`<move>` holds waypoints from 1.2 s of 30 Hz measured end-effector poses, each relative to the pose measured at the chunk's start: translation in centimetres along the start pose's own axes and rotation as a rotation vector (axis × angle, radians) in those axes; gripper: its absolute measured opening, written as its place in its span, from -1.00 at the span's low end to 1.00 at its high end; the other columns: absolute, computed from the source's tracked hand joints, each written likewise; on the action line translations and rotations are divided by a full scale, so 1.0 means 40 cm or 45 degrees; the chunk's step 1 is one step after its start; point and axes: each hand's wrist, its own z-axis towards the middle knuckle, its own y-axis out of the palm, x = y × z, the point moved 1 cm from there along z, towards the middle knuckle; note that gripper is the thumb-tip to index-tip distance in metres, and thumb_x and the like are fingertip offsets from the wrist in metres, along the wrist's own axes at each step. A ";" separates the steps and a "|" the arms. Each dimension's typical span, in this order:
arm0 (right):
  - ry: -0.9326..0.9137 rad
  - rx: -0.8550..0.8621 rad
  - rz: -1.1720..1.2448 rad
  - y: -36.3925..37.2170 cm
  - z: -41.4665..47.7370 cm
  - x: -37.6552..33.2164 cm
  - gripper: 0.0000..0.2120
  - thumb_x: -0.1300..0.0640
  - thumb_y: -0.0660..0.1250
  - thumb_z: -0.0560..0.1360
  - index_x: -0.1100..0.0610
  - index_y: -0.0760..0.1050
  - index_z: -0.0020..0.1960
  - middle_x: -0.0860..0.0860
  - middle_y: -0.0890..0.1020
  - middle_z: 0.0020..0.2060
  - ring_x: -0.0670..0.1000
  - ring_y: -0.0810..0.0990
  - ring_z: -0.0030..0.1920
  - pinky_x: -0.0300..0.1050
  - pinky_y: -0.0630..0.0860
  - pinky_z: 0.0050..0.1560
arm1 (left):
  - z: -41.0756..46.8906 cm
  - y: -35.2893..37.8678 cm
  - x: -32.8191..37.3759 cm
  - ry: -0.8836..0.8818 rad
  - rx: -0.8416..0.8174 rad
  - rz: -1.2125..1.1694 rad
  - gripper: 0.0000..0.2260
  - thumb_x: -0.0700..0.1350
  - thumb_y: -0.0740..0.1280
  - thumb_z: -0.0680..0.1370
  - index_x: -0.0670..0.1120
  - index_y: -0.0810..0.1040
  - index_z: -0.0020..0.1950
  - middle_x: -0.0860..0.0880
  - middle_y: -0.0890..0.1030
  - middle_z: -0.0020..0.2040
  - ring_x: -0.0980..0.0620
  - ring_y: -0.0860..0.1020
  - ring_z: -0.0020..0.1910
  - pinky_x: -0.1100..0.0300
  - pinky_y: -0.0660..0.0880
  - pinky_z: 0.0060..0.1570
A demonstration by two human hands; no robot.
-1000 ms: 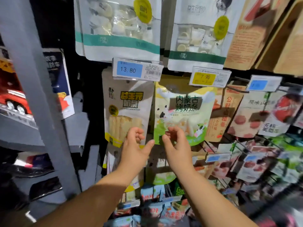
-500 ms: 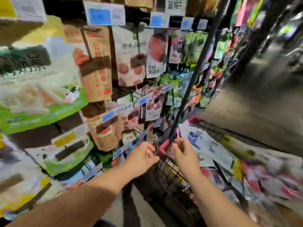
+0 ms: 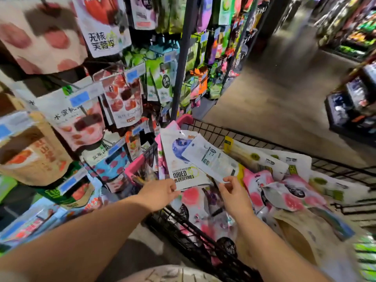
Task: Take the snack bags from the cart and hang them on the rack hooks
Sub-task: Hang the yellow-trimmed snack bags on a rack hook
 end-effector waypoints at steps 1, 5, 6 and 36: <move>0.023 -0.009 -0.019 -0.005 0.008 0.016 -0.82 0.06 0.27 0.59 0.07 0.42 0.18 -0.06 0.56 -0.08 0.02 0.55 -0.09 -0.12 0.41 -0.13 | 0.008 0.011 0.001 0.008 -0.056 0.115 -0.67 0.25 0.09 0.60 0.06 0.46 0.13 0.04 0.64 -0.03 -0.01 0.58 -0.03 0.13 0.40 -0.09; 0.021 0.000 -0.154 -0.008 0.050 0.075 -0.63 0.00 0.35 0.54 0.08 0.45 0.31 0.00 0.53 0.15 0.06 0.52 0.19 0.00 0.48 0.19 | 0.033 0.022 0.001 -0.011 -0.150 0.335 -0.60 0.35 -0.02 0.56 0.10 0.41 0.06 0.06 0.59 -0.17 0.01 0.55 -0.12 0.14 0.35 -0.19; 0.003 -0.006 -0.207 -0.007 0.061 0.082 -0.60 -0.01 0.35 0.53 0.07 0.44 0.33 0.02 0.51 0.22 0.07 0.47 0.26 0.00 0.45 0.25 | 0.042 0.025 -0.001 -0.007 -0.190 0.340 -0.60 0.37 -0.02 0.55 0.10 0.39 0.04 0.06 0.59 -0.17 0.01 0.54 -0.12 0.13 0.39 -0.16; -0.357 -0.012 -0.272 0.020 0.158 0.049 -0.65 0.02 0.10 0.66 -0.13 0.41 0.42 -0.05 0.57 0.30 0.09 0.55 0.24 -0.07 0.50 0.13 | -0.044 0.069 -0.078 -0.092 -0.187 0.257 -0.62 0.40 0.16 0.47 0.10 0.30 -0.08 0.06 0.59 -0.07 0.01 0.56 -0.07 0.11 0.39 -0.16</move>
